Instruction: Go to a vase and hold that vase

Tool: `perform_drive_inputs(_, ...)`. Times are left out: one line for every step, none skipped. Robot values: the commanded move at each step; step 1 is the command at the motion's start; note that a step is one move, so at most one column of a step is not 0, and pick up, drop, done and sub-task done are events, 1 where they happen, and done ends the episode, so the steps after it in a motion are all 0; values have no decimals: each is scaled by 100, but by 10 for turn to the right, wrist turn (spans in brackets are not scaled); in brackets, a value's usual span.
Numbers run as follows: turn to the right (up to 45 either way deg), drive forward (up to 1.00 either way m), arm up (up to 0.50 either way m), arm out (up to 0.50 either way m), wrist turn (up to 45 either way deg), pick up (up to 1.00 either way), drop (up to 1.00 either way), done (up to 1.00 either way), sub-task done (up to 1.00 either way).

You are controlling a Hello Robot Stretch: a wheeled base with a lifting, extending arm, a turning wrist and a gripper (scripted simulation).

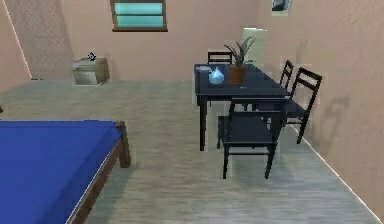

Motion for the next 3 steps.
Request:
perform_drive_inputs(0, 100, 0, 0, 0, 0, 0, 0, 0)
perform_drive_inputs(0, 50, 0, 0, 0, 0, 0, 0, 0)
perform_drive_inputs(-450, 0, 0, 0, 0, 0, 0, 0, 0)
